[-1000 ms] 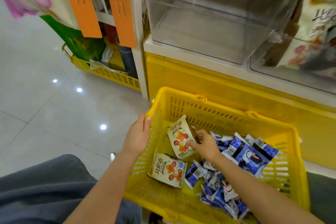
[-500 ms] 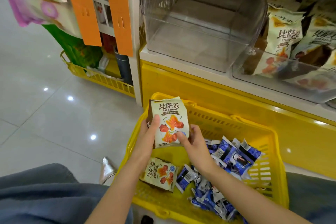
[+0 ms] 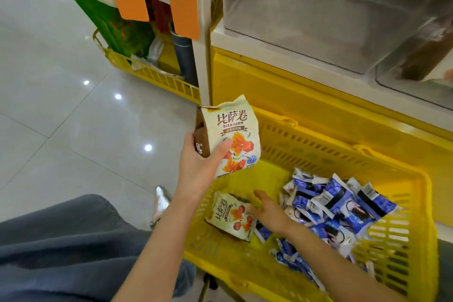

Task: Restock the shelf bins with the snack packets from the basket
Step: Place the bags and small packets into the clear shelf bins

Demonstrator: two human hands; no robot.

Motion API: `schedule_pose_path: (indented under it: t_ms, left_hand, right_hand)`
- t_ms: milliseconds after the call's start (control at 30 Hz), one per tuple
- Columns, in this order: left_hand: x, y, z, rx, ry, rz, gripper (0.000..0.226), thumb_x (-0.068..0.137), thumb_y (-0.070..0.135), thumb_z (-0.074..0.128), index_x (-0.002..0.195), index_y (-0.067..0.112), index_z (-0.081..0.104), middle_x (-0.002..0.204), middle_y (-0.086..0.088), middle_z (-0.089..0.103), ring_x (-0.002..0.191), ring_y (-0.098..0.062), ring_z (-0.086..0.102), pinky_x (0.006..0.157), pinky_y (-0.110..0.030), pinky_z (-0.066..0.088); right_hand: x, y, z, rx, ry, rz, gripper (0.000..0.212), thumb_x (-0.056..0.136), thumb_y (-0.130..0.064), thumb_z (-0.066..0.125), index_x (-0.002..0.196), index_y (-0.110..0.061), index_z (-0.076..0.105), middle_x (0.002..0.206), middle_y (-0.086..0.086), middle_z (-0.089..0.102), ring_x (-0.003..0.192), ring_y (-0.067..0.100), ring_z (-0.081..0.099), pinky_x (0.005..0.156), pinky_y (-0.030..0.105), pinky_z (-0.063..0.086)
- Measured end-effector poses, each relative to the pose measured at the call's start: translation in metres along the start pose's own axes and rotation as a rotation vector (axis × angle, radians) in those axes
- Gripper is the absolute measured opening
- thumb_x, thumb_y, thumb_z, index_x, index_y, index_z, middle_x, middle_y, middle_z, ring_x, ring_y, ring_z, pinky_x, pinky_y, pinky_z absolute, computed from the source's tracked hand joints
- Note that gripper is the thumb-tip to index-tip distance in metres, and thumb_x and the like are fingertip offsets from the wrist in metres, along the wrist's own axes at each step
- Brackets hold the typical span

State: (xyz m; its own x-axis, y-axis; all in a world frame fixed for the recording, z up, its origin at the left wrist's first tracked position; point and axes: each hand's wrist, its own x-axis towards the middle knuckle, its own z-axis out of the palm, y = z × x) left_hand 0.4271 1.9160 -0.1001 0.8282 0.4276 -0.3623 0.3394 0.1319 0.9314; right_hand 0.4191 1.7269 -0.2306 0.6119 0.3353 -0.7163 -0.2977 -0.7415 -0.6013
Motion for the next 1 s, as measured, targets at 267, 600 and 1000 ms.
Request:
schedule_pose_path:
  t_ms: [267,600,1000]
  left_hand:
    - [0.002,-0.008,0.011,0.149,-0.041,0.059,0.038,0.071,0.026,0.078,0.095,0.037,0.050,0.083,0.033,0.065,0.078,0.008,0.065,0.054,-0.008,0.048]
    - [-0.008,-0.017,0.018,0.299,-0.025,0.103,0.042,0.069,0.031,0.079,0.093,0.044,0.047,0.079,0.034,0.063,0.078,0.018,0.059,0.054,-0.004,0.045]
    - [-0.045,0.007,0.024,0.425,0.108,0.241,0.044,0.071,0.038,0.077,0.098,0.031,0.043,0.086,0.014,0.056,0.070,0.004,0.053,0.052,-0.012,0.040]
  right_hand:
    - [0.030,0.008,0.025,-0.321,-0.009,0.041,0.077,0.083,-0.057,0.058,0.138,-0.008,0.034,0.135,0.012,0.050,0.123,0.028,0.047,0.099,0.038,0.042]
    - [0.010,0.003,0.007,-0.289,0.021,-0.055,0.044,0.070,-0.054,0.073,0.089,-0.016,0.063,0.088,0.002,0.066,0.087,0.019,0.062,0.066,0.026,0.043]
    - [-0.101,-0.024,-0.083,0.062,0.467,-0.048,0.033,0.075,-0.049,0.072,0.087,-0.020,0.062,0.089,0.003,0.072,0.072,0.011,0.064,0.060,0.023,0.049]
